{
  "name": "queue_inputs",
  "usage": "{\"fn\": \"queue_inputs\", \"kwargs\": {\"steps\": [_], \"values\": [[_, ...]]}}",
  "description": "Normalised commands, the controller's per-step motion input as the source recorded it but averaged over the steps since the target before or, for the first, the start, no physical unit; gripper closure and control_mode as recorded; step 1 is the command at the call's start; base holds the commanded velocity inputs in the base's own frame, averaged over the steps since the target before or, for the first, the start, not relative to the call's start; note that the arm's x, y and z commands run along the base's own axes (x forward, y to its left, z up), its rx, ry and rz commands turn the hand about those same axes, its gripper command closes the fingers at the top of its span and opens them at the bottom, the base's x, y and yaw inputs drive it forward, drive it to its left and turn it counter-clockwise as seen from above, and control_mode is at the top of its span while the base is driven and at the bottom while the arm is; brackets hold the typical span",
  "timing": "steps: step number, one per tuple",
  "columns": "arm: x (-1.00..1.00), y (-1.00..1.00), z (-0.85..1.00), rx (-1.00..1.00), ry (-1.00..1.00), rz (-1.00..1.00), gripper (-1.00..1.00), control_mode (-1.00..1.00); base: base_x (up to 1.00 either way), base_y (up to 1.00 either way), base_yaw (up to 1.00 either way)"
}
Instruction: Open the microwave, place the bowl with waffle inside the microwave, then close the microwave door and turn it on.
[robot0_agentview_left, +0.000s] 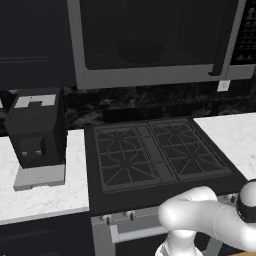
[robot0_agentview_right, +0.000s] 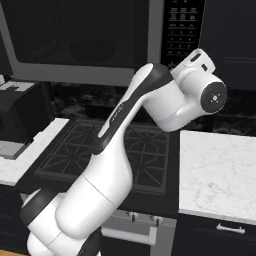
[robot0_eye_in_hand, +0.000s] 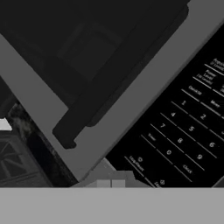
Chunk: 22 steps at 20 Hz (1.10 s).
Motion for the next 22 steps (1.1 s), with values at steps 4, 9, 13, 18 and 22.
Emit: {"fn": "queue_inputs", "kwargs": {"steps": [4, 9, 13, 18, 22], "values": [[0.23, -0.29, -0.26, 0.00, -0.02, -0.04, 1.00, -1.00, 0.00, 0.00, 0.00], [0.13, -0.13, -0.15, 0.01, -0.11, 0.00, 1.00, -1.00, 0.00, 0.00, 0.00], [0.25, 0.00, 0.00, 0.05, -0.14, 0.00, 1.00, -1.00, 0.00, 0.00, 0.00], [0.19, 0.00, 0.00, 0.03, -0.09, 0.00, 1.00, -1.00, 0.00, 0.00, 0.00], [0.14, 0.00, 0.00, 0.01, -0.09, 0.00, 1.00, -1.00, 0.00, 0.00, 0.00]]}}
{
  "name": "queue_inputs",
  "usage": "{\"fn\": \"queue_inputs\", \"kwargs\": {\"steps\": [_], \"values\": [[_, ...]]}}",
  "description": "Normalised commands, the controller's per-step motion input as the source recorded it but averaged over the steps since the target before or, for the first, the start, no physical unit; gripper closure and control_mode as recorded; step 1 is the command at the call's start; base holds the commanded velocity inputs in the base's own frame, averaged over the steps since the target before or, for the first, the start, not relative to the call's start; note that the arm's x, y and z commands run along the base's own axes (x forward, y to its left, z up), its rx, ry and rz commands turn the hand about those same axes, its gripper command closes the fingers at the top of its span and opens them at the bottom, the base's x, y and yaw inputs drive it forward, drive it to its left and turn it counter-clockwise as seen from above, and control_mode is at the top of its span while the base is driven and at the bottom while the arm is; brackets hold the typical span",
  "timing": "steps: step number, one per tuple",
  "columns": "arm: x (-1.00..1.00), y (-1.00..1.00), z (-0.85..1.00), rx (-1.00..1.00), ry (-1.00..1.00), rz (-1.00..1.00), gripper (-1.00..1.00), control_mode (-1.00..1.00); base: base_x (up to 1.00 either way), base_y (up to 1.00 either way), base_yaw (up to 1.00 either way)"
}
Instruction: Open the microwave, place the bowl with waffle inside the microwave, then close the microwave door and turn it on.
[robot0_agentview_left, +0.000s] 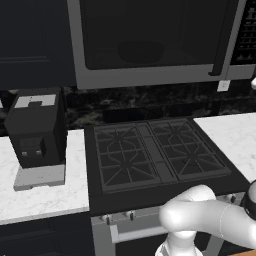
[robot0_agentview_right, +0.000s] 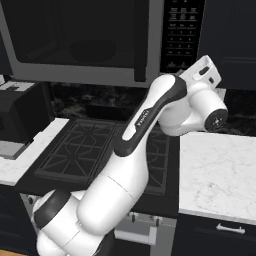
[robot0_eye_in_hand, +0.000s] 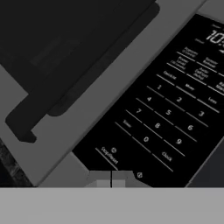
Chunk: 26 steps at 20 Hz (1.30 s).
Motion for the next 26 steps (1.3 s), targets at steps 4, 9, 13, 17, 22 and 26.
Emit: {"fn": "queue_inputs", "kwargs": {"steps": [4, 9, 13, 17, 22, 26], "values": [[0.37, -0.03, 0.00, 0.00, -0.01, 0.00, 1.00, -1.00, 0.00, 0.00, 0.00], [0.46, -0.13, 0.00, 0.00, 0.00, 0.00, 1.00, -1.00, 0.00, 0.00, 0.00], [0.44, -0.38, 0.00, 0.00, 0.00, 0.00, 1.00, -1.00, 0.00, 0.00, 0.00], [0.43, -0.29, 0.00, 0.00, 0.00, 0.00, 1.00, -1.00, 0.00, 0.00, 0.00], [0.38, -0.17, -0.02, 0.00, 0.00, 0.00, 1.00, -1.00, 0.00, 0.00, 0.00], [-0.60, -0.28, -0.27, 0.00, -0.04, 0.00, 1.00, -1.00, 0.00, 0.00, 0.00]]}}
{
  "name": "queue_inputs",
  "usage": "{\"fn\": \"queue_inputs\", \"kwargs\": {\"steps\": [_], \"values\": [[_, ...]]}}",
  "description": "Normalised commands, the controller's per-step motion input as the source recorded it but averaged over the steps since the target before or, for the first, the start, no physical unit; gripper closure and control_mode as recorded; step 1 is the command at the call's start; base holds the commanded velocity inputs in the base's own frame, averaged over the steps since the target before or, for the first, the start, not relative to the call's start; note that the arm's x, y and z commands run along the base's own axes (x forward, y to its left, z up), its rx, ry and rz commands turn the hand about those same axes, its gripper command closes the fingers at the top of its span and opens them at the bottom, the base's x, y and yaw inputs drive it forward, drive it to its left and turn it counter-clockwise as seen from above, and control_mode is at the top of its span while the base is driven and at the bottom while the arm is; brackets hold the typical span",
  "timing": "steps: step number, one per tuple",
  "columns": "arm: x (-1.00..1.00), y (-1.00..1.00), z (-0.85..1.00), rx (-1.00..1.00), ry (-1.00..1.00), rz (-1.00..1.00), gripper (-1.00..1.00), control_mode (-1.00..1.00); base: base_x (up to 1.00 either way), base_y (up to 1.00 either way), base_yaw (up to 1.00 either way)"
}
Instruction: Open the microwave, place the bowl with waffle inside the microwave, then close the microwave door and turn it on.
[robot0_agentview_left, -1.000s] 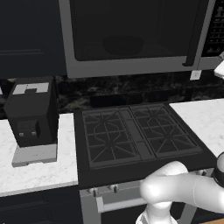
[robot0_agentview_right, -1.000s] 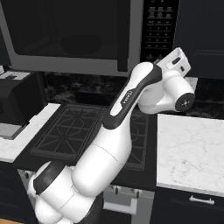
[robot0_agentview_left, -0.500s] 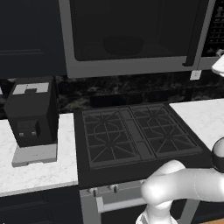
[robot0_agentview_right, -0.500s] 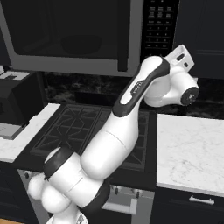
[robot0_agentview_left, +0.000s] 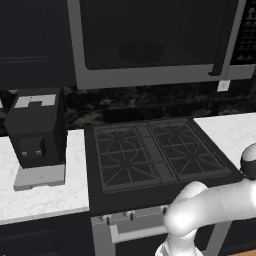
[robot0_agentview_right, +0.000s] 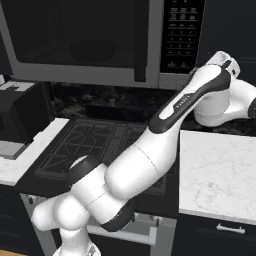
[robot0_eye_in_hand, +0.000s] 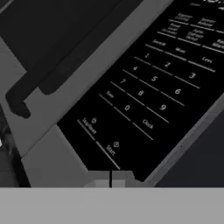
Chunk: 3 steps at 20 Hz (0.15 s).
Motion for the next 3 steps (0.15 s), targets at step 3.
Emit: {"fn": "queue_inputs", "kwargs": {"steps": [3], "values": [[-1.00, -0.28, -0.61, 0.00, -0.09, 0.00, 1.00, -1.00, 0.00, 0.00, 0.00]]}}
